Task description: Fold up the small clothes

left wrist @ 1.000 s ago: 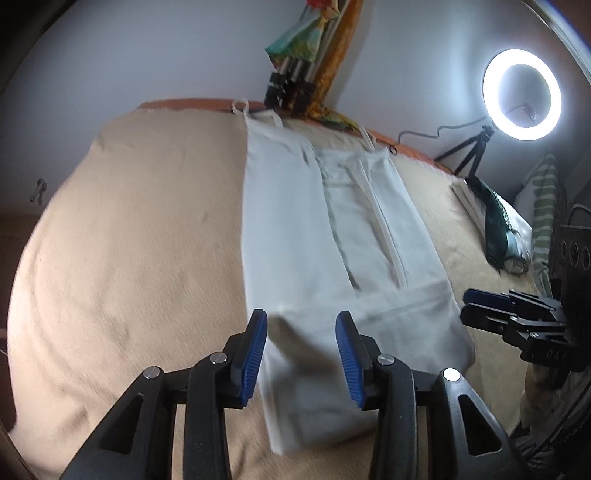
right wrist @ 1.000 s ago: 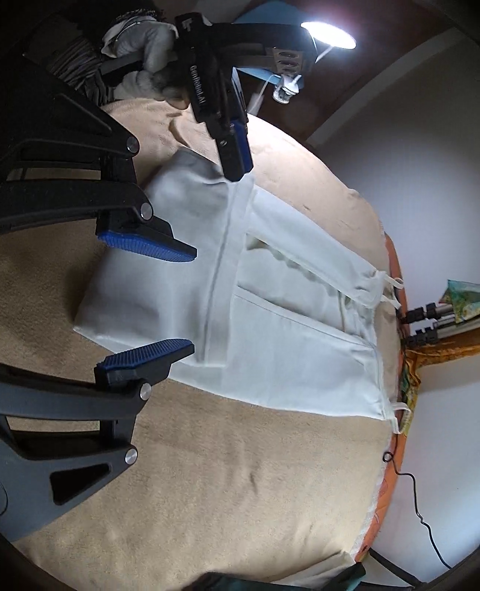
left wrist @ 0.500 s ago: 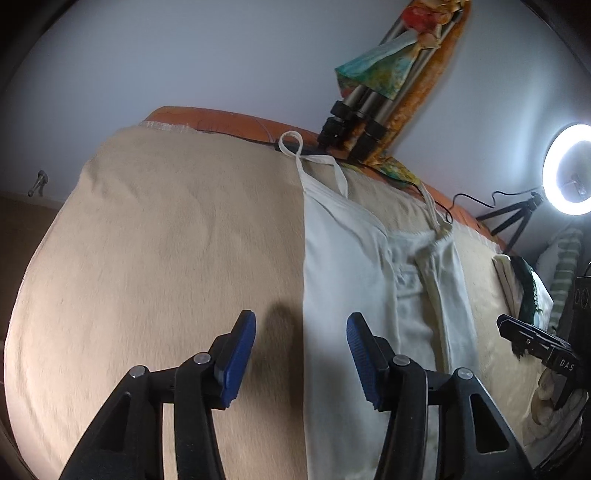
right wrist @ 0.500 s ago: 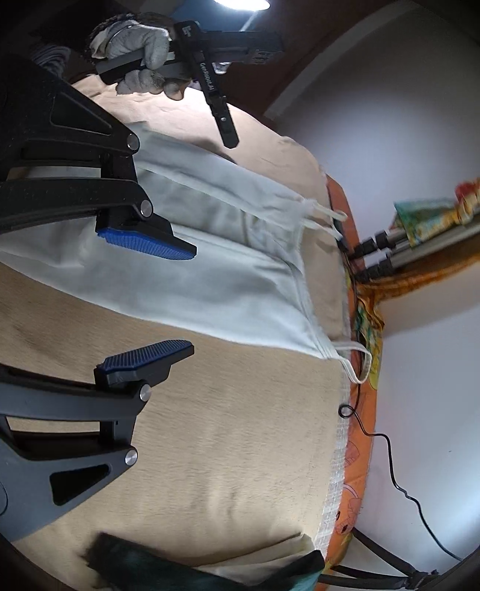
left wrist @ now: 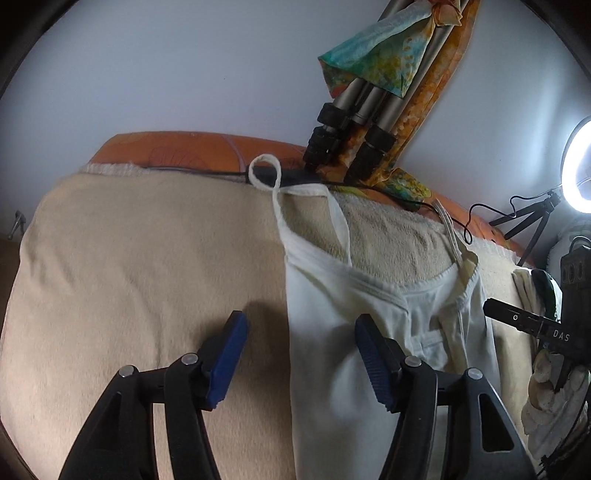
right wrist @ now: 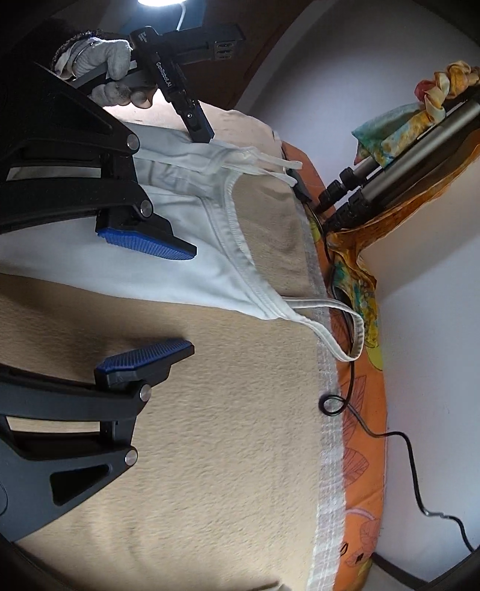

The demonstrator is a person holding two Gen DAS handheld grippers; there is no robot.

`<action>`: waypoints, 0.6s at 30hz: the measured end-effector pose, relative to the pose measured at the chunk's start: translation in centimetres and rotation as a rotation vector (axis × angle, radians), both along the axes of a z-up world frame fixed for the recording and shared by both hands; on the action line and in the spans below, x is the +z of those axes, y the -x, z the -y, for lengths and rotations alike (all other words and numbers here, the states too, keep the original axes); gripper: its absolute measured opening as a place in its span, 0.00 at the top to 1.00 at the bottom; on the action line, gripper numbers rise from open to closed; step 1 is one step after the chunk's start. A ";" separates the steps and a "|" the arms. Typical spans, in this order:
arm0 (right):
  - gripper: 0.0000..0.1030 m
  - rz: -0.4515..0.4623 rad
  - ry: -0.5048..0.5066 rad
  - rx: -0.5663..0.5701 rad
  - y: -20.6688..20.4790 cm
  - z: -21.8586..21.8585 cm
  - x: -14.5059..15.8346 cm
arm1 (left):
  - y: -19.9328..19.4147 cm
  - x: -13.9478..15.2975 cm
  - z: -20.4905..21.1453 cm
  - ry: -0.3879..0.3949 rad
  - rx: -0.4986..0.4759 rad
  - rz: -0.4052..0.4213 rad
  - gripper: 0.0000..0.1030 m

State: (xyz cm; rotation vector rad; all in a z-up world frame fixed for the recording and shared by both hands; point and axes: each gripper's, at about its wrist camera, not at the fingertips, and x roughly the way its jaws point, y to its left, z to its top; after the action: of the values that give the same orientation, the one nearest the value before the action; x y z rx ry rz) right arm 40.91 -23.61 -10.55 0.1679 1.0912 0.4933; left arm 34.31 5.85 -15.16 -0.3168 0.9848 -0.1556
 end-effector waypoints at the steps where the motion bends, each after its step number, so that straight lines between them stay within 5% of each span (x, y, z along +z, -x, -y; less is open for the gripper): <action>1: 0.54 0.004 -0.005 0.002 -0.3 -0.1 0.0 | -0.2 -0.1 0.0 0.001 0.000 0.002 0.41; 10: 0.58 0.025 -0.036 0.034 -1.4 -0.9 -0.1 | -2.2 -0.4 -0.1 0.004 0.010 0.011 0.74; 18: 0.89 0.039 -0.017 0.061 -1.6 -1.9 -0.3 | -2.7 -0.7 0.7 -0.021 0.011 0.040 0.99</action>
State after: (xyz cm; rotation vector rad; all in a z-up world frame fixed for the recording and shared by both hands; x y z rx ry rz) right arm 42.52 -21.66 -10.82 0.1397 1.0568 0.5588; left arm 37.06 5.17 -15.89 -0.2988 0.9442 -0.1409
